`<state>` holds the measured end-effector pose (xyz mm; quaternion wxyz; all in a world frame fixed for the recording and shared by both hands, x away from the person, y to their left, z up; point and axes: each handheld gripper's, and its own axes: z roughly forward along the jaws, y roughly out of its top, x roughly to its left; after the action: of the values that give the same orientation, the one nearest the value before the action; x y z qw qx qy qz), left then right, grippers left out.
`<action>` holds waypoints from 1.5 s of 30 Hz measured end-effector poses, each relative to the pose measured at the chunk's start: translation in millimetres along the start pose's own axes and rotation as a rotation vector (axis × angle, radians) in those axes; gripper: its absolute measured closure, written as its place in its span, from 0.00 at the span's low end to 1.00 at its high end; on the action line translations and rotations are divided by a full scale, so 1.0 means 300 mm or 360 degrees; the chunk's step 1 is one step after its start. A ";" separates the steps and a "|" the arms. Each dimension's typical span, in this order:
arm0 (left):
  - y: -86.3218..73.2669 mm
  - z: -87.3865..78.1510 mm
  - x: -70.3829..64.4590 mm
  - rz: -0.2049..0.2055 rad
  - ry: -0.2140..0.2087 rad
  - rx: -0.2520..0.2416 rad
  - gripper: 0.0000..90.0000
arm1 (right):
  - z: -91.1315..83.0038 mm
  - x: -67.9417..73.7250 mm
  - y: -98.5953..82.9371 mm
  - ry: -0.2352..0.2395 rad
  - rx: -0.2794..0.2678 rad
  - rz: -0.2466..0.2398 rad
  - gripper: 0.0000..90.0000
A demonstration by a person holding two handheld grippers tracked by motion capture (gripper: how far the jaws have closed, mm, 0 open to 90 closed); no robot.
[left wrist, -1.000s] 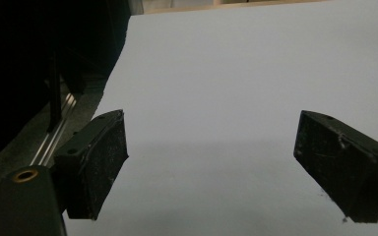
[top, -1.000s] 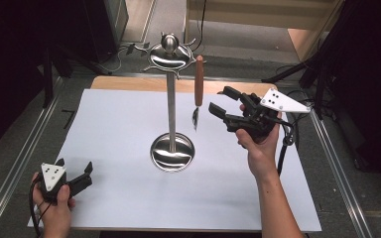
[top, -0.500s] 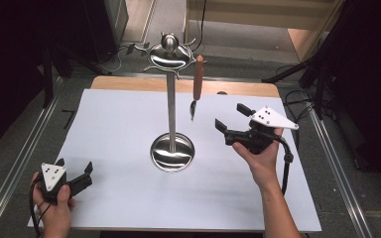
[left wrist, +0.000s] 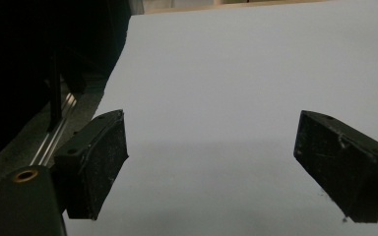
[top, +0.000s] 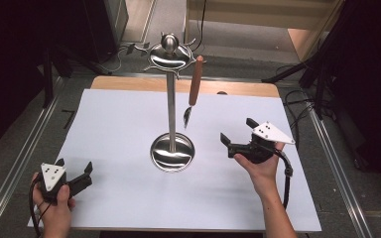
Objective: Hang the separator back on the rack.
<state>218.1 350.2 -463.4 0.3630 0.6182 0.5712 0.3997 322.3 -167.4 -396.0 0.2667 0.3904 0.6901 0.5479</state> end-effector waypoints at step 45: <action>-0.001 -0.001 0.000 -0.0009 0.0001 -0.0007 0.15 | -0.190 -0.192 -0.304 -0.0306 0.0217 0.0127 0.00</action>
<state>217.6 350.4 -463.4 0.3654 0.6155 0.5722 0.4002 286.3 -255.2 -472.8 0.2825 0.4856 0.6809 0.4698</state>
